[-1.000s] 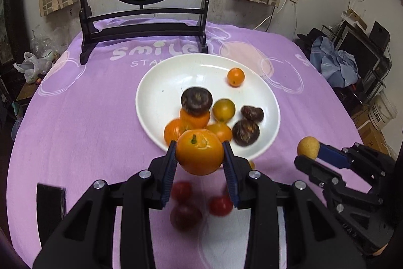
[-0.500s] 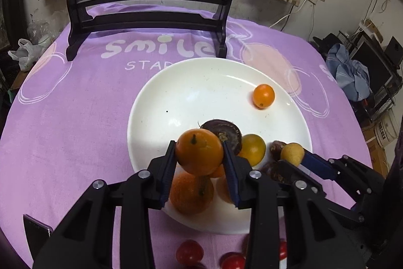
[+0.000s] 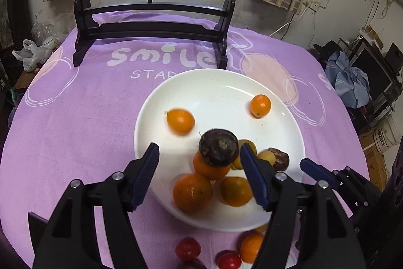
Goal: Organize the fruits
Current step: 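Carry both fruits over the white plate and open both tools to drop them, then grasp a red tomato with the right tool while the left tool grasps a dark red tomato, then move both tomatoes over the white plate and open both tools, then grasp a large orange with the right tool while the left tool grasps a red tomato, then carry the orange and tomato over the white plate and release them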
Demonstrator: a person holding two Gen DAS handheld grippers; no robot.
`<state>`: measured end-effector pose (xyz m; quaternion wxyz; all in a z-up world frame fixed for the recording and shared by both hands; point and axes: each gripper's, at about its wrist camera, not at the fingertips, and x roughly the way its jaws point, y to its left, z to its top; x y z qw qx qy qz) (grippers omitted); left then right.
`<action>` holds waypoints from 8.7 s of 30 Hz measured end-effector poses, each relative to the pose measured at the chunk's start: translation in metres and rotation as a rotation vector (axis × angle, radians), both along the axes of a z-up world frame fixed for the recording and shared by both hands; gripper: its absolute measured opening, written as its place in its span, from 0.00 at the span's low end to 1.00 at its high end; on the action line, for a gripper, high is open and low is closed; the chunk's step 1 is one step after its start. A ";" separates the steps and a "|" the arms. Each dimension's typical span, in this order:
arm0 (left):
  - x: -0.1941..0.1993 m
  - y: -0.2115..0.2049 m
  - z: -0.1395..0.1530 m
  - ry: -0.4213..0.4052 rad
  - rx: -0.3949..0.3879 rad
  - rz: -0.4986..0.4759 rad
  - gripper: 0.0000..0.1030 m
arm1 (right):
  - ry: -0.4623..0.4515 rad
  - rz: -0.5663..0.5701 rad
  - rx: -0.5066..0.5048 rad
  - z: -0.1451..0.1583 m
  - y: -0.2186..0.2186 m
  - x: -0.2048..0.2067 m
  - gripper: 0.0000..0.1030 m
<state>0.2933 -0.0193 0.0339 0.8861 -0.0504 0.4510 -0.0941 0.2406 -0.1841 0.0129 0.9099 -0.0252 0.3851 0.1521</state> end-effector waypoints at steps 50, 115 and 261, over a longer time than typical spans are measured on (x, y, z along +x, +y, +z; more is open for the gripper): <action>-0.147 0.028 -0.054 0.000 0.018 -0.020 0.85 | 0.132 0.021 -0.108 -0.057 0.024 -0.091 0.31; -0.064 -0.009 -0.007 -0.065 0.094 -0.094 0.38 | -0.013 0.026 0.016 0.015 -0.006 -0.035 0.30; -0.099 -0.021 0.005 -0.082 0.083 -0.121 0.24 | 0.019 0.009 0.022 0.008 -0.017 -0.082 0.40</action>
